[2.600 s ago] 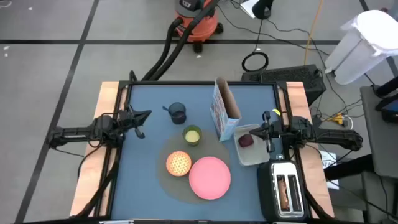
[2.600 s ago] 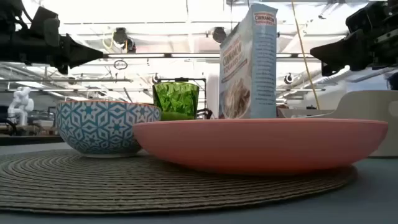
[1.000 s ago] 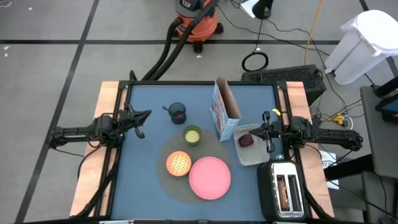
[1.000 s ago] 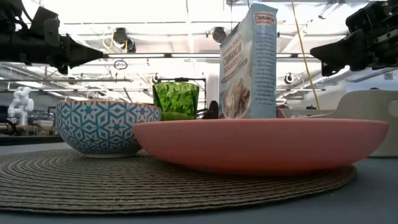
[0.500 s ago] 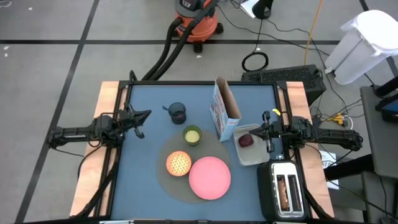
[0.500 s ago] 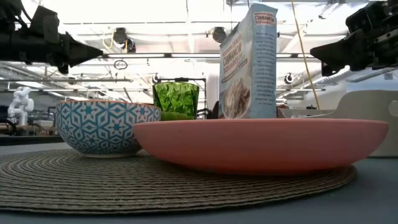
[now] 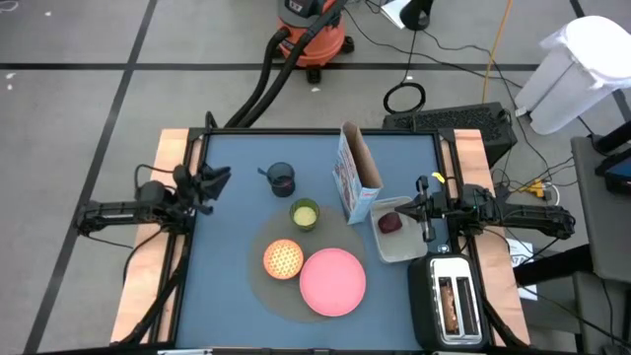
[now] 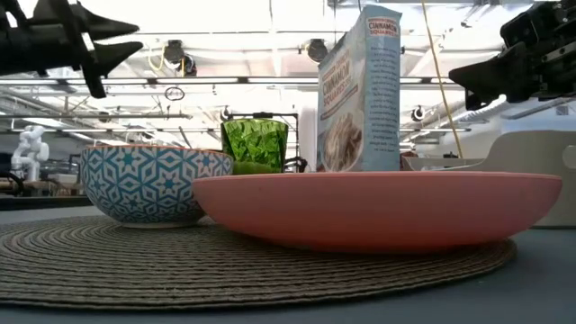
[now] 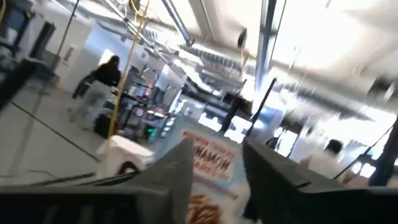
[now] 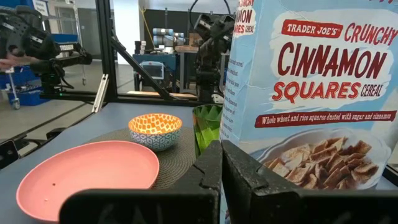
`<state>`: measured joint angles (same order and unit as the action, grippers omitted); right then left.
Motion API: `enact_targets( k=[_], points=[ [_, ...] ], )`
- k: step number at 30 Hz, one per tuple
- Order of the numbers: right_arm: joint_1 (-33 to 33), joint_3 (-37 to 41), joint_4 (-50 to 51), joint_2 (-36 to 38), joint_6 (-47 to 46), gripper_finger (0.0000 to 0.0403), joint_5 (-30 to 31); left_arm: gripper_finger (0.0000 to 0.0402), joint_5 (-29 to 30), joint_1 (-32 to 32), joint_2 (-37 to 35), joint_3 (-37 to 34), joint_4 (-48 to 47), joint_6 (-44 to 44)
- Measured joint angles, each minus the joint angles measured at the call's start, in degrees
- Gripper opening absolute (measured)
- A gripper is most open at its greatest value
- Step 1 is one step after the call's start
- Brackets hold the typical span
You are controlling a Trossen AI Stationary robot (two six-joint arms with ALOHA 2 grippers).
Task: Arrange a breakfast setting
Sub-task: Pour the cereal from the cereal box into the red bowl
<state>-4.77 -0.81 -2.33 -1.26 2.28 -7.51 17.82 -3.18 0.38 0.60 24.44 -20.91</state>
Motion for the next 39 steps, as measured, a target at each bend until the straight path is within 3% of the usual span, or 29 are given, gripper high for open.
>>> enact_targets(
  k=[5, 10, 14, 19, 24, 31, 35, 39],
  points=[
    [-0.01, -0.01, 0.0, 0.0, 0.09, 0.0, 0.02, 0.0219, -2.31, 1.31, 3.3, 0.0, 4.99, -3.67],
    [-0.01, 0.0, 0.0, 0.0, 0.11, 0.0, 0.02, 0.0227, -2.36, 4.05, 12.17, 2.65, 9.8, -3.51],
    [0.01, -0.01, -0.07, 0.0, 0.11, 0.0, 0.01, 0.0227, -2.36, 6.21, 23.38, 11.12, 9.8, 0.66],
    [-0.01, -0.01, -0.5, 0.0, 0.11, 0.0, 0.0, 0.0227, -2.37, 7.52, 40.0, 26.07, 8.2, 12.38],
    [-0.01, 0.0, -0.64, 0.0, 0.13, 0.0, -0.01, 0.0227, -2.38, 7.17, 54.47, 44.38, -3.37, 20.63],
    [0.0, -0.01, -0.72, 0.0, 1.22, 0.0, 0.0, 0.0227, -3.01, 5.39, 72.11, 70.65, -29.13, 27.11],
    [-0.01, -0.01, -0.76, 0.0, 4.65, 0.0, 0.0, 0.0227, -3.8, 3.93, 80.0, 81.81, -38.71, 30.85],
    [-0.01, 0.01, -0.77, 0.0, 4.68, 0.0, -0.01, 0.0227, -8.67, 2.24, 86.42, 89.55, -43.99, 34.12]
  ],
)
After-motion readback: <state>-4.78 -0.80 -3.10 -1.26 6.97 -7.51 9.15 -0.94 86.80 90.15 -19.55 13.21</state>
